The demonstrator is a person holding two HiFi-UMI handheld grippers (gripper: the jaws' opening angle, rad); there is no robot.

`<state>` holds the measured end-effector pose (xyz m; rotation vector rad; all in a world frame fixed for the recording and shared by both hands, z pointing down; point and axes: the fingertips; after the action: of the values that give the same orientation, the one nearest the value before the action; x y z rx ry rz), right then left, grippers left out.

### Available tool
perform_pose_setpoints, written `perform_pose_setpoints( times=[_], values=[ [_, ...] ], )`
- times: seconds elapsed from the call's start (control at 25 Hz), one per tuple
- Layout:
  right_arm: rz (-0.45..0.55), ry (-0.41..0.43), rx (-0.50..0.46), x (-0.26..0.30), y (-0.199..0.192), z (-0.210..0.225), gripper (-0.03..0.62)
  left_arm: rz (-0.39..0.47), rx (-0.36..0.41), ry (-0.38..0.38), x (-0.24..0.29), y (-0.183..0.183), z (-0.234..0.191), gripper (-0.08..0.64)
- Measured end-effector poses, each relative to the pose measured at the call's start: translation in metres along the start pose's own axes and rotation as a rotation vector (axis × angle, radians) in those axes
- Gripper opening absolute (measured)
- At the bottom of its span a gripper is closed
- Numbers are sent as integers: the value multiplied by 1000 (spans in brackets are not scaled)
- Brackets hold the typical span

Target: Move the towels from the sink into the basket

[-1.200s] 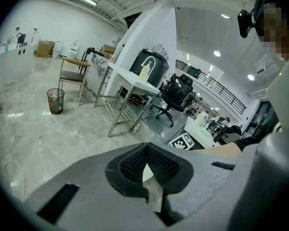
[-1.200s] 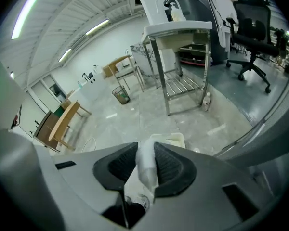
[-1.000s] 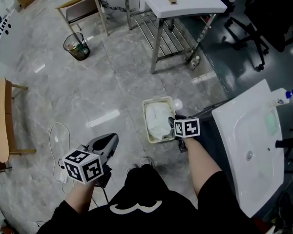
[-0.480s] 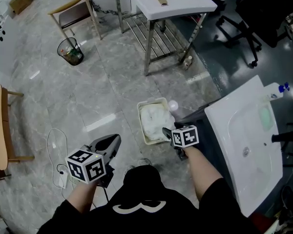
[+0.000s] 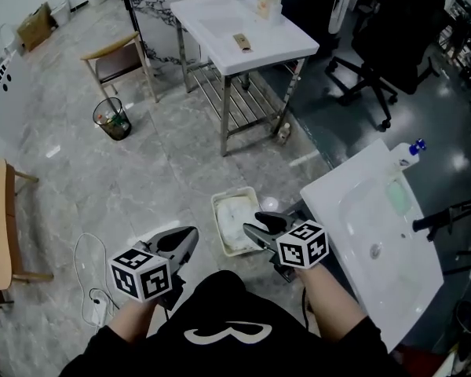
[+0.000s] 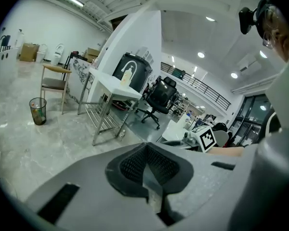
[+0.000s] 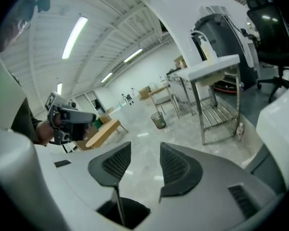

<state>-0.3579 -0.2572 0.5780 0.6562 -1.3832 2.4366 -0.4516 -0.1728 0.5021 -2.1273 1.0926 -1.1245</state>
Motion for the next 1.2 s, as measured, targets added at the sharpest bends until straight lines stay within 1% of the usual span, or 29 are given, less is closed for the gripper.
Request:
perform_pose_setpoints(
  times=[0.12,0.24,0.32,0.4,0.52,0.72,0.84,1.0,1.2],
  values=[
    [97,35,-68,-31,43,-40,126,36,35,-26,-13,21,26,6],
    [202,47,-114,-62,78,-70,51,81,75,-55,-25,43,53,6],
    [261,52,-134,-81,96,-84,31,114,98,-75,-33,56,71,6],
    [309,62,-153,-100,109,-98,25,151,117,-97,-41,67,89,6],
    [359,54,-204,-129,121,-116,25,206,152,-135,-56,81,113,6],
    [445,43,-213,-175,138,-133,14,264,251,-192,-80,100,152,6],
    [504,42,-252,-194,153,-148,5,300,293,-229,-90,109,170,6],
    [552,54,-282,-209,163,-163,5,303,330,-255,-94,113,185,6],
    [563,61,-288,-215,163,-164,4,305,371,-293,-92,114,202,6]
  ],
)
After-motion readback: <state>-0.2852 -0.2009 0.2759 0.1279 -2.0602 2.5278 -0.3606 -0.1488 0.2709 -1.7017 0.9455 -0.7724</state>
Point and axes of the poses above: the fingertips, and each gripper's own axes: x forward along the fingers, z to its right, y out of its top, and after that the axes turned 1 degree about -x, right-handed
